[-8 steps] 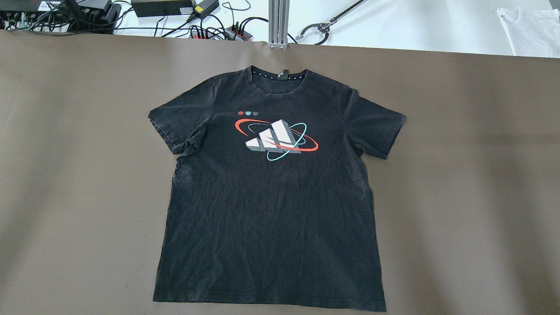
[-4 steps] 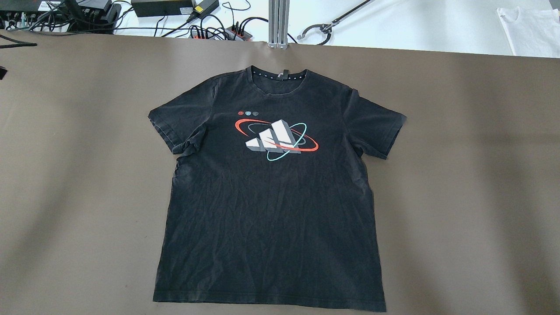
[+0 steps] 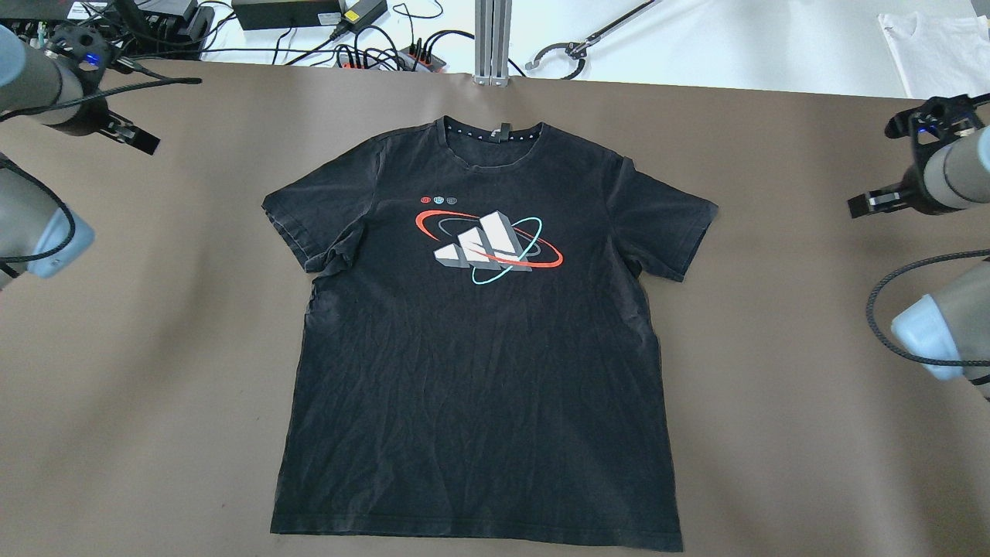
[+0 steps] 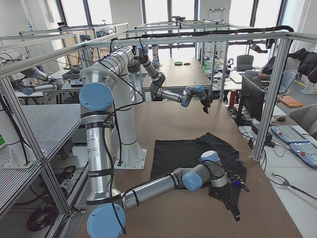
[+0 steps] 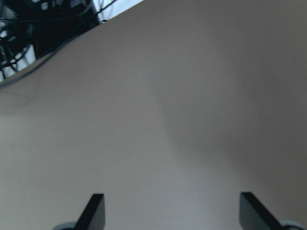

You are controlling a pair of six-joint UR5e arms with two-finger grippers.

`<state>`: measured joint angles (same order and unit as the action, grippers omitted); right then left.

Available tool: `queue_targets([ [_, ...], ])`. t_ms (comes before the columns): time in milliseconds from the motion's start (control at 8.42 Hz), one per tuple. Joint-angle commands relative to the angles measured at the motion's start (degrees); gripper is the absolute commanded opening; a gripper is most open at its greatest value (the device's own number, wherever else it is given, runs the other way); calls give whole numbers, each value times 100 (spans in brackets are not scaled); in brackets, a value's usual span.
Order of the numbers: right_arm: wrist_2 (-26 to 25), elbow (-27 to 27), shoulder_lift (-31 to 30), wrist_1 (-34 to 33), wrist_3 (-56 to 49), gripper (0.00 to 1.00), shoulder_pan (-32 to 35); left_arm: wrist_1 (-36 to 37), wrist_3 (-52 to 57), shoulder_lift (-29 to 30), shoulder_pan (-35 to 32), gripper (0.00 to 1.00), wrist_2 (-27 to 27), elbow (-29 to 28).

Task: Fold clothes
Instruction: 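Move both grippers down beside the shirt's sleeves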

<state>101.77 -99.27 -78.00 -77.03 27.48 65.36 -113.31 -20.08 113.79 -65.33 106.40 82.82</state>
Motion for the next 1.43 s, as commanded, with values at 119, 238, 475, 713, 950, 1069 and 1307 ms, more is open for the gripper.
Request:
queue_targets([
  [119,247,1013,532,1241,1479,94,-568,-1375,-1277,713,705,100,476,-1256],
  [238,247,1015,532,1269,1488,94,-638,-1448,-1392,923,775,100,730,-1521],
  [475,230,1015,532,1269,1488,94,-700,-1458,-1463,1162,960,93,733,-1716],
  [713,212,1015,532,1269,1480,94,-709,-1458,-1516,1329,1092,72,715,-1936],
  [950,203,1023,532,1269,1479,94,-709,-1466,-1507,1321,1101,61,680,-2015],
  [1069,203,1023,532,1269,1479,94,-709,-1466,-1507,1312,1092,59,680,-2016],
  [1307,194,1015,532,1269,1488,94,-709,-1466,-1499,1303,1101,53,689,-2016],
])
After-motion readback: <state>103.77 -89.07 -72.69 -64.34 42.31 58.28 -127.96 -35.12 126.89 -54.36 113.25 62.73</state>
